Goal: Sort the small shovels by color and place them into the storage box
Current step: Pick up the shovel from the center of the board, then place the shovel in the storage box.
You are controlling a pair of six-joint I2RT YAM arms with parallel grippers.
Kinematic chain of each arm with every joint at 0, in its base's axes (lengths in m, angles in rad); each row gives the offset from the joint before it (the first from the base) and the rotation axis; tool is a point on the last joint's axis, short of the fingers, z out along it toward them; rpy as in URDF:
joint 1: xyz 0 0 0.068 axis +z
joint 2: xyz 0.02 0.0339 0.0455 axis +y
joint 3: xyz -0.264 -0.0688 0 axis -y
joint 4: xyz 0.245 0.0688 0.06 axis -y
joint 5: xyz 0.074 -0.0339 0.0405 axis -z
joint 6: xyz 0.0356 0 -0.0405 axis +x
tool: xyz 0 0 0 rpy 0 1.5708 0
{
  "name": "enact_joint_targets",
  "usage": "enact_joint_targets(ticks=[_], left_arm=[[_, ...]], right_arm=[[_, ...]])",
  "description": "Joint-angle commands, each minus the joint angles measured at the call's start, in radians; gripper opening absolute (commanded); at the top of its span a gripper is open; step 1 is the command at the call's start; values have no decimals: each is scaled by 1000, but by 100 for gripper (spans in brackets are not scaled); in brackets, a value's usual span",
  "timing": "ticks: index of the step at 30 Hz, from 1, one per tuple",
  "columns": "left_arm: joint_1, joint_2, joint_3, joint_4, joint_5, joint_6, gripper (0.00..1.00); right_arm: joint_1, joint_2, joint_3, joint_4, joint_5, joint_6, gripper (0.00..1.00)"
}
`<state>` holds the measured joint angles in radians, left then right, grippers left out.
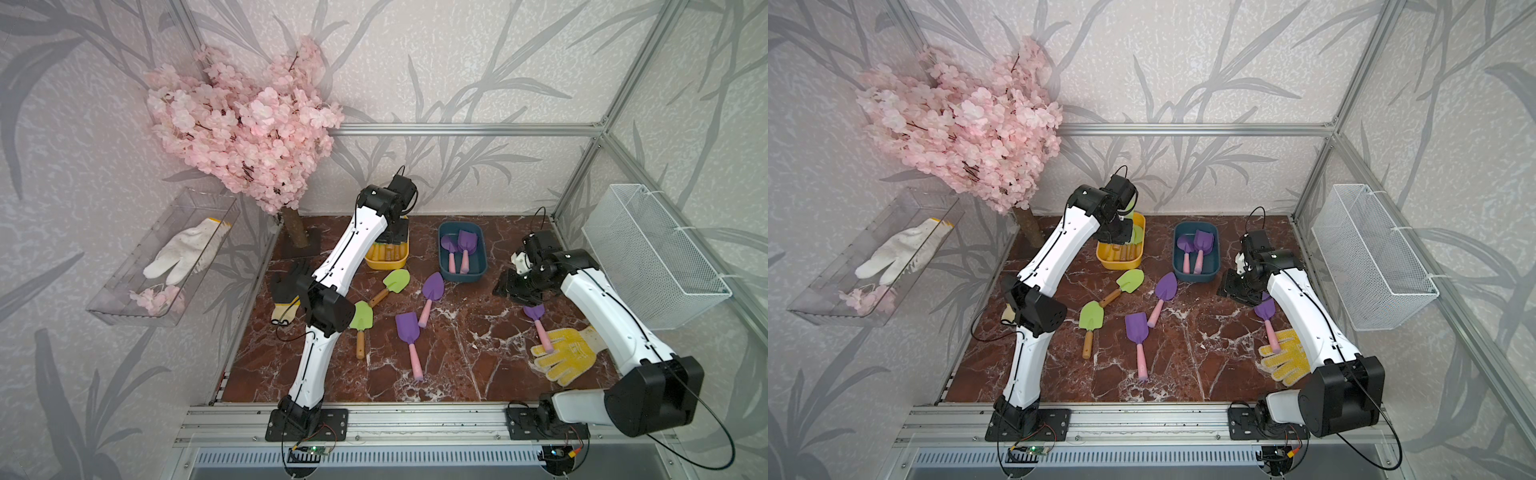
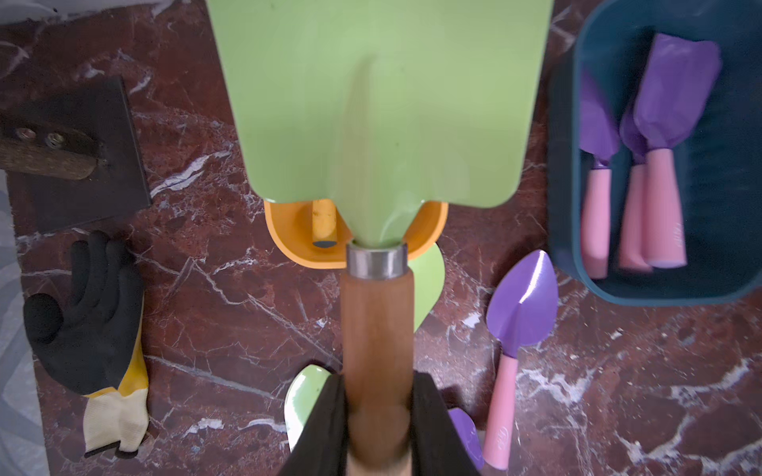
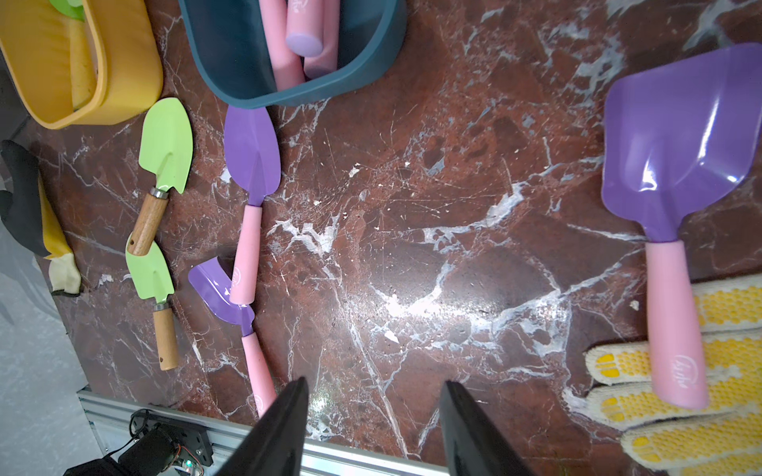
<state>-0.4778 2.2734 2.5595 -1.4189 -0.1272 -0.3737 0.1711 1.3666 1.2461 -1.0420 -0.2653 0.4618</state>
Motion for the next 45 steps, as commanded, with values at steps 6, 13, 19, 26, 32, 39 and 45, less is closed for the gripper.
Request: enact_joint_targets(ticks=[6,13,19,26,32,39,45], left_arm=[[82,110,78,89,85,35,6],[102,207,124,129,124,46,6],[111,247,124,150,134,60,7],[120,275,119,149,128,79,6],[136,301,115,143,134,102,7],[148,315,93,141,141,119,8],[160,334,90,143,152,118,8]], right_arm=[[10,28,-4,-13,-1,-7,56],[11,61,-10,-1,-3,-9,56],[16,73,-13,4,-2,-6,56],[19,80,-7,0,0,-6,56],[19,84,-2,-4,6,-7,56],[19,94,8,-6,7,-8,56],[22,100,15,-9,10,-6,56]])
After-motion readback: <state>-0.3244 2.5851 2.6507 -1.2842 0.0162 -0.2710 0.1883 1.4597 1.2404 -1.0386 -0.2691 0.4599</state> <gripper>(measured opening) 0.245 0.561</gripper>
